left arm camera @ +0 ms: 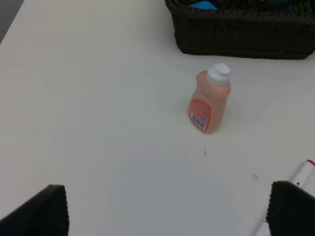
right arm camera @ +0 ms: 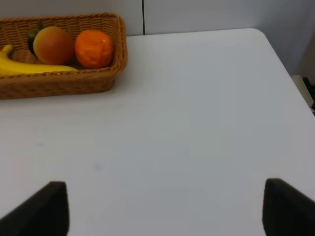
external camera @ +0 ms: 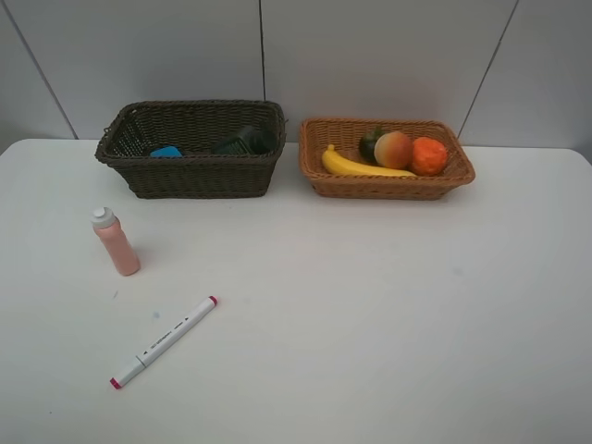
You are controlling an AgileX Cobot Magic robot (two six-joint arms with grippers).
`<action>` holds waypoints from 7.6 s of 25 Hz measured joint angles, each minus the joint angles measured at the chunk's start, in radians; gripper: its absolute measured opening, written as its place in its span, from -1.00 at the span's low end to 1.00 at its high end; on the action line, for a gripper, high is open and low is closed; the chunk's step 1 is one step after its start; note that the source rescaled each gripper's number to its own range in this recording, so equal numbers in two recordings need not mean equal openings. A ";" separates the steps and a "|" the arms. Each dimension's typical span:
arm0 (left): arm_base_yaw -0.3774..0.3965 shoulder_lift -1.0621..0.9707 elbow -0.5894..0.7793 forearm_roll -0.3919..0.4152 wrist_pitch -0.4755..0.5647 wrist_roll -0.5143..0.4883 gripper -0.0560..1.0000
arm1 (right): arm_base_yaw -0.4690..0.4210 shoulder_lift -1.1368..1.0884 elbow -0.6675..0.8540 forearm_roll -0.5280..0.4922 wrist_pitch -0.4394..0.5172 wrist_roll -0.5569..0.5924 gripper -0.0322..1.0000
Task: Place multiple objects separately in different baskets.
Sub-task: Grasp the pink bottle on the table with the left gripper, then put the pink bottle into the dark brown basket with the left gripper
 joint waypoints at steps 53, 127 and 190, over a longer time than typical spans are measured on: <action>-0.013 1.239 -0.541 -0.074 -0.066 -0.054 1.00 | 0.000 0.000 0.000 0.000 0.000 0.000 1.00; -0.198 1.899 -0.541 0.044 -0.425 -0.594 -0.36 | 0.000 0.000 0.000 0.000 0.000 0.000 1.00; -0.198 2.196 -1.158 0.303 -0.550 -0.467 -0.36 | 0.000 0.000 0.000 0.000 0.000 0.000 1.00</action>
